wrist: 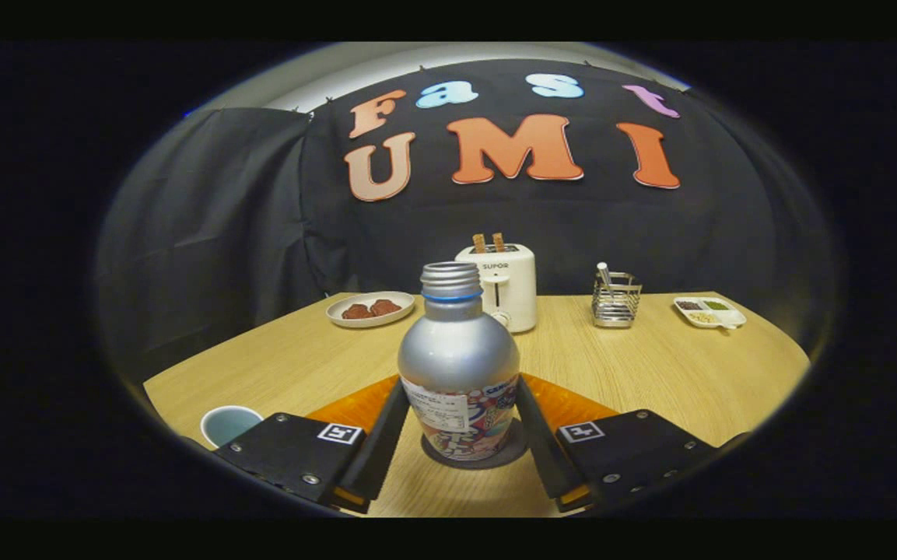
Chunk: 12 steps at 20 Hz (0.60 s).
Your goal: Take the bottle from table, then pour the juice into the cup, finally place the bottle on the coaster
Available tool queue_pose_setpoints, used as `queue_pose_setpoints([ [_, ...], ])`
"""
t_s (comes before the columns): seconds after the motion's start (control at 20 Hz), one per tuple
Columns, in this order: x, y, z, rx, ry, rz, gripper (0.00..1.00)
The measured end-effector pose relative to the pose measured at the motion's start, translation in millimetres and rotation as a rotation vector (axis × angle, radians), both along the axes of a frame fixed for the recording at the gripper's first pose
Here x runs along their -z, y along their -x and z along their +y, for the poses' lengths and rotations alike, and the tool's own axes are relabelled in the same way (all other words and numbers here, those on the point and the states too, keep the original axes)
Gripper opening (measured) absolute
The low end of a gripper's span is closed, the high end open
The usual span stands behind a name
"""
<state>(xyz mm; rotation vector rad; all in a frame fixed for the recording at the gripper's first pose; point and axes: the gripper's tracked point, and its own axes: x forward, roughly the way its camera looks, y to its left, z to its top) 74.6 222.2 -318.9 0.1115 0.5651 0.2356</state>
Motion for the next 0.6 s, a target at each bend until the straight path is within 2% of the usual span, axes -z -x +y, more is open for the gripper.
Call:
queue_pose_setpoints([
  [0.4, 4.0, 6.4, 1.3, -0.041, 0.038, -0.013, 0.84],
  [0.55, -12.6, 9.8, -4.6, -0.038, 0.032, -0.044, 0.95],
  [0.6, -20.8, 12.4, -9.8, -0.036, 0.039, -0.066, 0.96],
])
